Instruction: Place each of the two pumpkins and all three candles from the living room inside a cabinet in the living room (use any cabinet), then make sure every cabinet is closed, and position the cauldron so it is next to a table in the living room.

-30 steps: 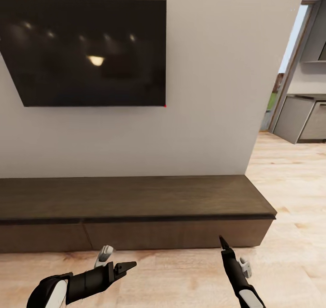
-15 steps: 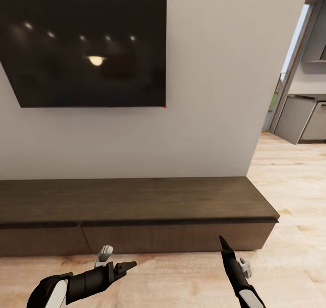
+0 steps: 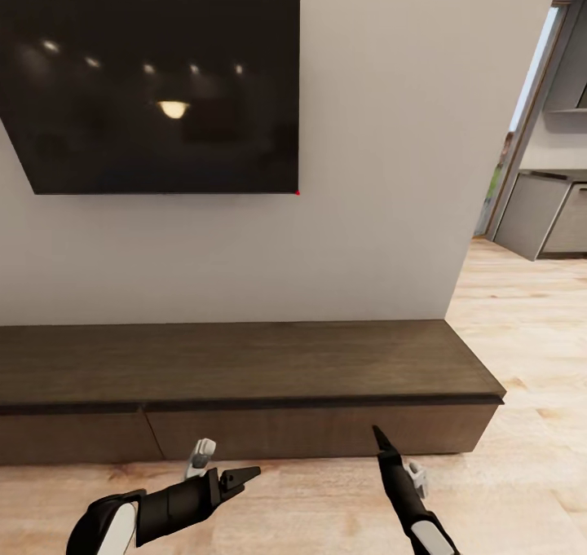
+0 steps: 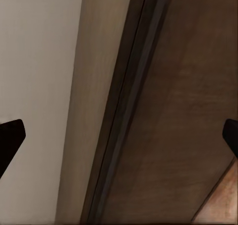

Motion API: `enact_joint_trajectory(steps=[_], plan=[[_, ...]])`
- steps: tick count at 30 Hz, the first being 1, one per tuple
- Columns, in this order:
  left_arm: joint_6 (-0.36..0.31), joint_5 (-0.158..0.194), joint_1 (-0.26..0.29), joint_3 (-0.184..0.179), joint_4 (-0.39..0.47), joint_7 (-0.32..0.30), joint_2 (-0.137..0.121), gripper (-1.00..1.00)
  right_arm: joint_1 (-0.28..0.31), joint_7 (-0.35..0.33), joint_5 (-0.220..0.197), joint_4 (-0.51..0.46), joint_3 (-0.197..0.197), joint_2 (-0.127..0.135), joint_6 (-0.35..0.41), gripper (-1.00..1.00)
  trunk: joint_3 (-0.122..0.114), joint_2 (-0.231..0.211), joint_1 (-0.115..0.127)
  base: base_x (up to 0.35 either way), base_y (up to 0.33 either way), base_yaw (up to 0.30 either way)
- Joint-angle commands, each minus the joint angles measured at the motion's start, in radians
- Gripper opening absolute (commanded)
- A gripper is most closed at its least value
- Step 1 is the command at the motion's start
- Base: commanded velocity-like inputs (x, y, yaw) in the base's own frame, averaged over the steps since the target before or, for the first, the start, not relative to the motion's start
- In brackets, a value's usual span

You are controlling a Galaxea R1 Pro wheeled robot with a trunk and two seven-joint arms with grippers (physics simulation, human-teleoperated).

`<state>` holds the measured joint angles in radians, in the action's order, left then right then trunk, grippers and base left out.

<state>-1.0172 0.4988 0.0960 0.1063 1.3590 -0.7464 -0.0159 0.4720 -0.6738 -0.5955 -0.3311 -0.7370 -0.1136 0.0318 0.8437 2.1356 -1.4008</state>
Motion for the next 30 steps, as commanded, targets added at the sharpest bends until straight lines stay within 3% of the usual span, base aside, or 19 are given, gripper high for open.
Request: enact_joint_trajectory(steps=[1,30], plan=[[-0.005,-0.003,0.001,0.001,0.000,-0.005,0.002,1.00,0.000,-0.003,-0.008,0.000,0.001,0.000,0.004,1.00,0.001,0.000,0.000,0.016,0.000,0.000],[-0.006,-0.003,0.001,0.001,0.000,-0.005,0.003,1.00,0.000,0.012,-0.039,0.004,-0.015,-0.010,-0.003,1.00,0.001,0.000,0.000,0.034,0.000,0.000]])
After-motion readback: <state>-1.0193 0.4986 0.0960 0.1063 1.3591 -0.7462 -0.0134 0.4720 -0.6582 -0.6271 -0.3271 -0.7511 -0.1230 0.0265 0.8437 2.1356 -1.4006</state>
